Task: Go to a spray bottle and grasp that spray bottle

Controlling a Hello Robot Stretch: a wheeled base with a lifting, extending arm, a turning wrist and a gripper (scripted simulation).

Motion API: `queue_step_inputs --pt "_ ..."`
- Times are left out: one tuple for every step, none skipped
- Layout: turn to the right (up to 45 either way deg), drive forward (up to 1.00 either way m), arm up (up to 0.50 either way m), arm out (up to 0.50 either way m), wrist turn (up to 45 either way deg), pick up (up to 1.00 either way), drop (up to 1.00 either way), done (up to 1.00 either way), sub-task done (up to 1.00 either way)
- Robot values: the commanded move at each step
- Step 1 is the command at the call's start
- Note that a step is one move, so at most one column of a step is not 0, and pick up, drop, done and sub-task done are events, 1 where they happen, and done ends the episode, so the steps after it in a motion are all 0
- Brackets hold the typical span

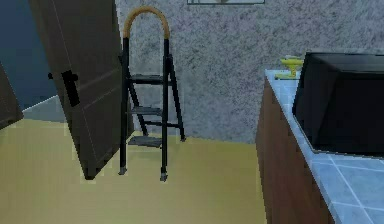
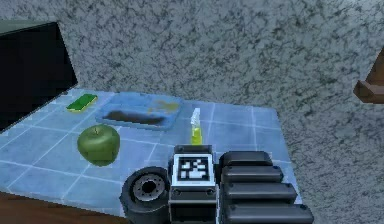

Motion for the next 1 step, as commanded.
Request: queue_step_inputs --pt "0.0 0.0 0.0 0.06 0.0 0.0 0.0 0.0 0.0"
